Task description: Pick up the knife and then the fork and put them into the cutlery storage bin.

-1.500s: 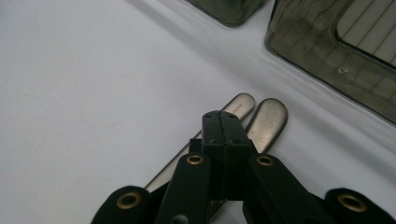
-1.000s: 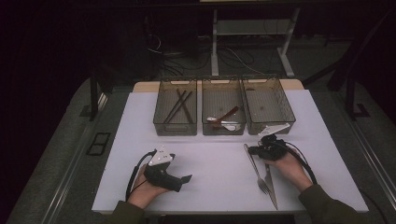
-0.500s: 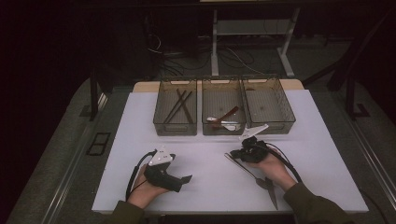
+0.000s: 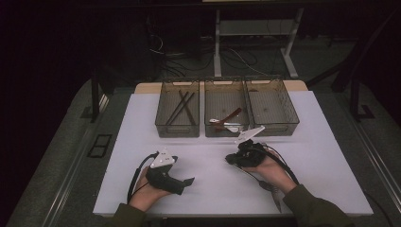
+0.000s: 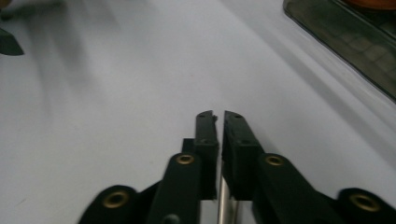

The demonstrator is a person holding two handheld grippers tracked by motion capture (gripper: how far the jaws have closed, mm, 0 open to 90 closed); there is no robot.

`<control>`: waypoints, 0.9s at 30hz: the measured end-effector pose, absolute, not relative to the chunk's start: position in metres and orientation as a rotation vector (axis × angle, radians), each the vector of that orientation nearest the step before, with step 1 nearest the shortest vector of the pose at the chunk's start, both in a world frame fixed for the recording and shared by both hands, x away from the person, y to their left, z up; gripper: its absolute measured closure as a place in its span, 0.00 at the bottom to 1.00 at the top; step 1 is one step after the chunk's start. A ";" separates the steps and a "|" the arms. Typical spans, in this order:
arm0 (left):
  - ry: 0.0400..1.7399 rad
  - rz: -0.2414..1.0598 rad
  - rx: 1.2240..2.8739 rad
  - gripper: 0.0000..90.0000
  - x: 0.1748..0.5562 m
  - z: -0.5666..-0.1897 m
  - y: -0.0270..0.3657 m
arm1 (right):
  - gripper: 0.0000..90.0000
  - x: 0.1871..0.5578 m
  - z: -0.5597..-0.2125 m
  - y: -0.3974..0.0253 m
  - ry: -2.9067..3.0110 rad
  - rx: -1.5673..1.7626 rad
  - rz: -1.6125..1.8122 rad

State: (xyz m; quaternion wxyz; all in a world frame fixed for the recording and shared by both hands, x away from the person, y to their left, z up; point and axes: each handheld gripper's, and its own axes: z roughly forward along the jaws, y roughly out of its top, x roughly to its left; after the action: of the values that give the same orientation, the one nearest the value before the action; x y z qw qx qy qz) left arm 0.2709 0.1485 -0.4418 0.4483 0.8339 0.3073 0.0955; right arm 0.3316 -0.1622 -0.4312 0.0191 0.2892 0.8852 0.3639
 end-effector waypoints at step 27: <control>0.741 0.228 2.075 0.00 0.271 -0.442 0.147 | 0.76 0.307 -0.418 -0.185 2.970 0.896 0.472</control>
State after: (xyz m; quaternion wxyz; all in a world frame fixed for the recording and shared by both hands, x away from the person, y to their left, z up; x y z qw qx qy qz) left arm 0.2705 0.1471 -0.4424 0.4470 0.8379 0.2995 0.0921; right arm 0.3069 -0.1852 -0.4181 0.0019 0.2856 0.9465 0.1504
